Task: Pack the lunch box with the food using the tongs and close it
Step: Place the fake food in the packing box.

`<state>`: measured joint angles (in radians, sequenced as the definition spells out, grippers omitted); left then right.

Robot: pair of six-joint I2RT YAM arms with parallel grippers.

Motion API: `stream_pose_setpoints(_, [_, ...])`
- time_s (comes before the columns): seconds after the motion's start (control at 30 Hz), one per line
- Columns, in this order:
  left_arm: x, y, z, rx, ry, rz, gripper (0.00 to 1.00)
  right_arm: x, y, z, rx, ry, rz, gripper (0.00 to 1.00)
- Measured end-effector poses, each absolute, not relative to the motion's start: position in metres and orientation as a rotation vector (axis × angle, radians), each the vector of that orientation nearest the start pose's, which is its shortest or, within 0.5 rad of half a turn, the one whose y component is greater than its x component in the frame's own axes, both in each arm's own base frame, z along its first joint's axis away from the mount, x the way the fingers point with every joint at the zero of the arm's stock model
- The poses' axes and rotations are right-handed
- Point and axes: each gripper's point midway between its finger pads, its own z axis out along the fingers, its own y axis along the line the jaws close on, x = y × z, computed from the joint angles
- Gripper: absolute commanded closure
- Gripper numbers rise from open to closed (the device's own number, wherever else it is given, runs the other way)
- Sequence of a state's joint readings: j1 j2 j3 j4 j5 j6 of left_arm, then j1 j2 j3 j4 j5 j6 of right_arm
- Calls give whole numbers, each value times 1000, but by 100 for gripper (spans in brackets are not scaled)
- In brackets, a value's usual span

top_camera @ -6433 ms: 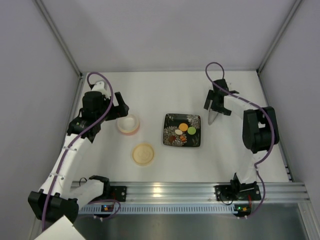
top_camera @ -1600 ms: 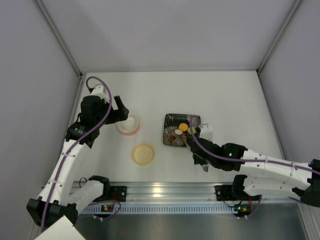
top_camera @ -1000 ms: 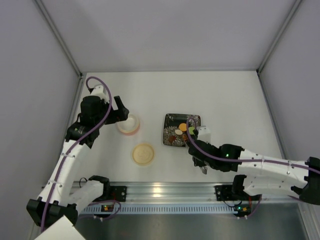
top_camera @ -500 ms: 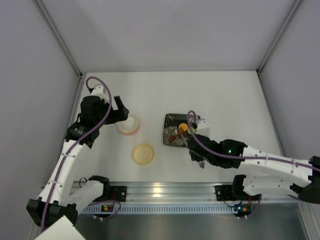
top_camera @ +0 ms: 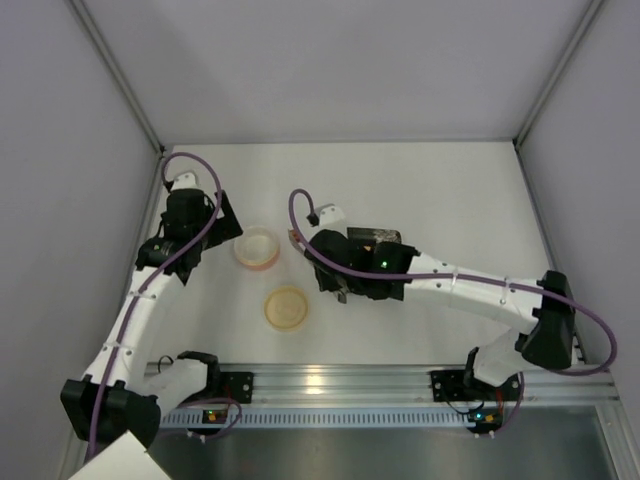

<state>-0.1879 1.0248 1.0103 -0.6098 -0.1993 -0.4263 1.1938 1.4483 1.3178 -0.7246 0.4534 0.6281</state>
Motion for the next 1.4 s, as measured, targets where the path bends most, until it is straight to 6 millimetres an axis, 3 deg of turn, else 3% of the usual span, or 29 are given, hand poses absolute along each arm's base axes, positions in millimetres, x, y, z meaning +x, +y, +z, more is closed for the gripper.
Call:
stream_pose_setpoints(0.23, [315, -10, 199, -539, 2192, -93, 1, 206, 396, 217, -534, 2248, 463, 83])
stream_pose_setpoints(0.5, [315, -12, 199, -539, 2194, -120, 1, 213, 438, 199, -612, 2270, 487, 83])
stream_pose_setpoints(0.83, [315, -17, 201, -526, 2195, -150, 1, 214, 446, 170, -649, 2315, 444, 75])
stream_pose_setpoints(1.1, [314, -17, 202, -524, 2193, -156, 1, 218, 448, 179, -633, 2297, 446, 61])
stream_pose_setpoints(1.4, [313, -19, 205, -516, 2185, -172, 1, 225, 443, 184, -606, 2283, 413, 59])
